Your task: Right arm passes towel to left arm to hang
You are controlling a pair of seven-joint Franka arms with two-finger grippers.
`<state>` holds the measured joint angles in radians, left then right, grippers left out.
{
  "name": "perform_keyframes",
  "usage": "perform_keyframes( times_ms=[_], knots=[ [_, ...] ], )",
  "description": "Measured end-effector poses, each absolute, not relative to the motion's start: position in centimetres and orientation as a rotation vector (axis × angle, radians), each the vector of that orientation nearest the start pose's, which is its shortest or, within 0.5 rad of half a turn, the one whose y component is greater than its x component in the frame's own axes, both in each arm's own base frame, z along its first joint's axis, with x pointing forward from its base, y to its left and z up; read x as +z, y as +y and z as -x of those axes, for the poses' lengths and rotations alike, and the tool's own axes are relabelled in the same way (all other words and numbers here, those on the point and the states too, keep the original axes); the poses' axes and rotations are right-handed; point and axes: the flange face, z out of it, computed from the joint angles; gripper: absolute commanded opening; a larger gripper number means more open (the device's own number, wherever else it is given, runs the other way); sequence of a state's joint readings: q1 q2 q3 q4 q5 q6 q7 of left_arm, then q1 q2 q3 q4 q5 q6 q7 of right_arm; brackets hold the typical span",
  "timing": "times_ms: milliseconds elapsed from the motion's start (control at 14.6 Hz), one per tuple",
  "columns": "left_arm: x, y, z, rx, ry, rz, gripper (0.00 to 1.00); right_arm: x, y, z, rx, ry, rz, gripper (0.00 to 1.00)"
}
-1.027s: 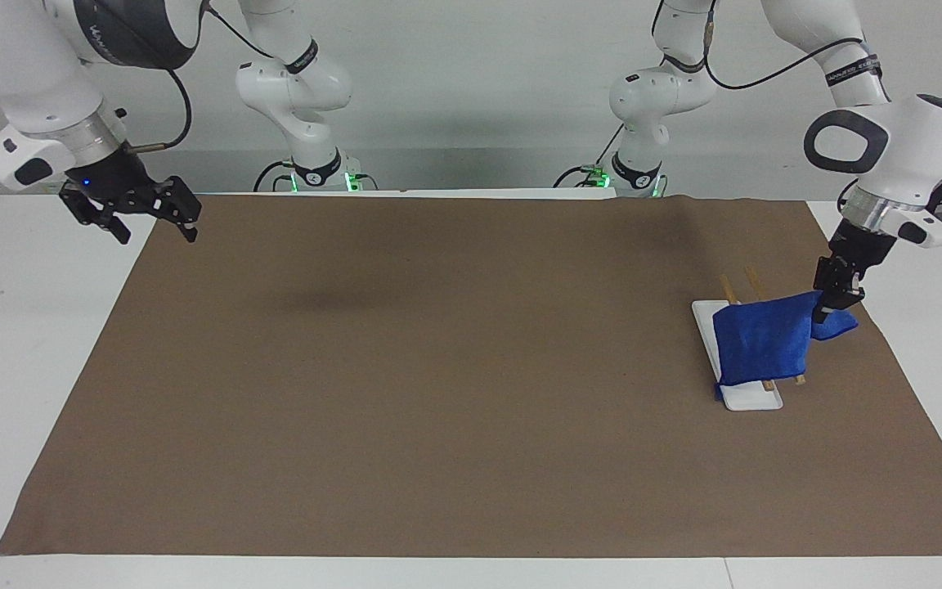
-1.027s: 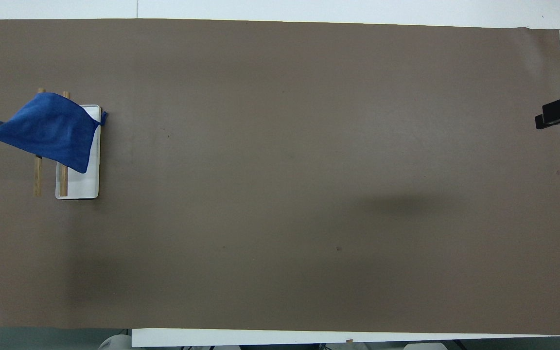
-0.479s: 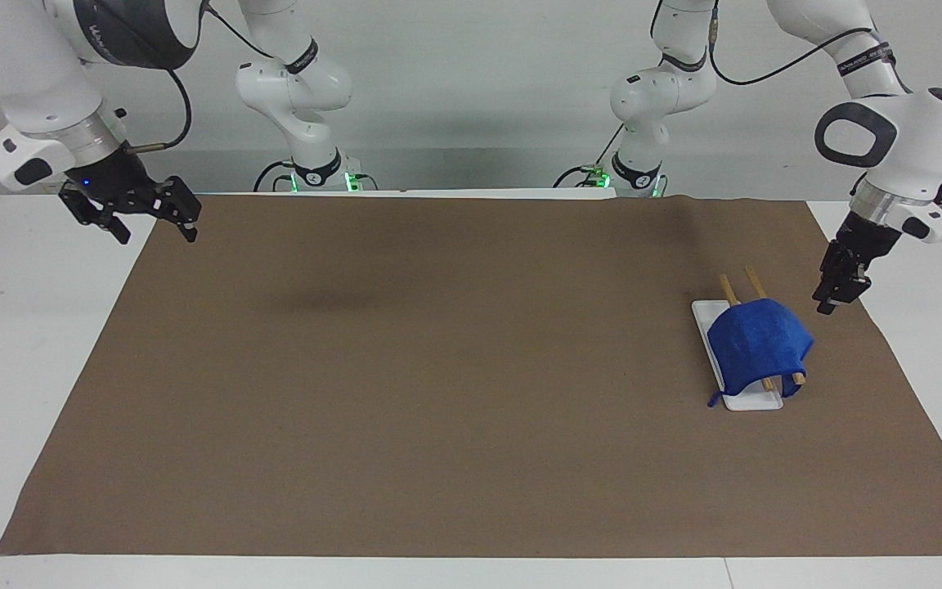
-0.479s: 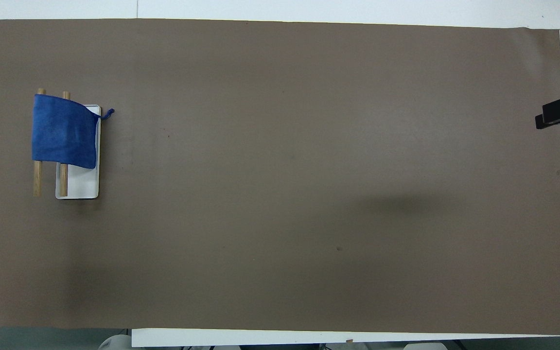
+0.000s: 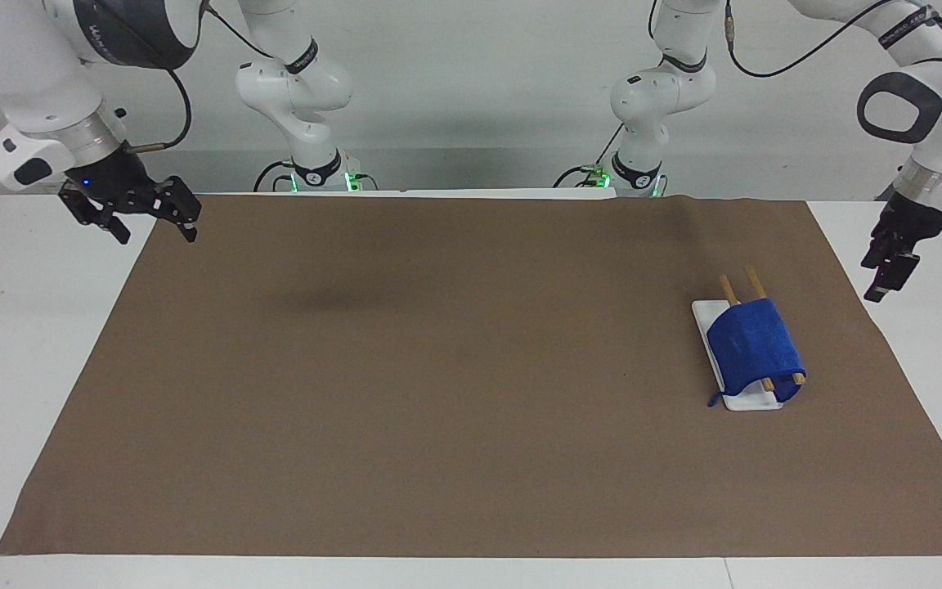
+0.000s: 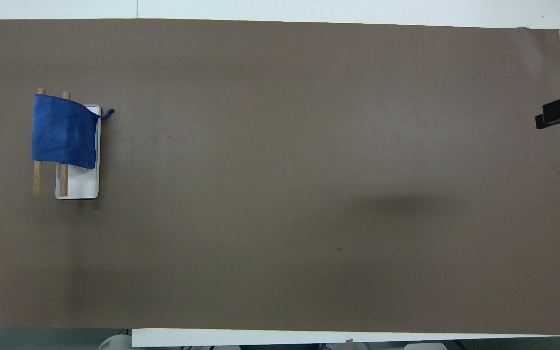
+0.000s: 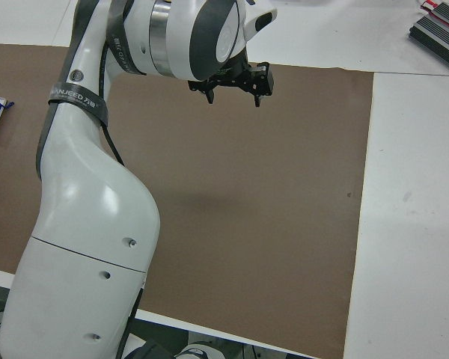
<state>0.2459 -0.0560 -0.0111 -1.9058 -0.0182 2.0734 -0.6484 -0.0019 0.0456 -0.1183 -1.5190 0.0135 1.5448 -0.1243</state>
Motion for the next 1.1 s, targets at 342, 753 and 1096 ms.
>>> perform_keyframes(
  times_ms=[342,753,1096],
  knots=[
    [58.9,6.1,-54.8,-0.074,-0.707,3.062,1.0,62.9,-6.7,-55.9,0.009,-0.002,3.132,1.0],
    [62.2,-3.1,-51.9,0.231,-0.174,3.071,1.0,62.7,-6.8,-55.7,0.031,0.003,3.13,1.0],
    [62.0,-4.2,-51.3,0.311,-0.099,3.092,1.0,62.3,-6.8,-55.6,0.05,0.003,3.128,1.0]
  ],
)
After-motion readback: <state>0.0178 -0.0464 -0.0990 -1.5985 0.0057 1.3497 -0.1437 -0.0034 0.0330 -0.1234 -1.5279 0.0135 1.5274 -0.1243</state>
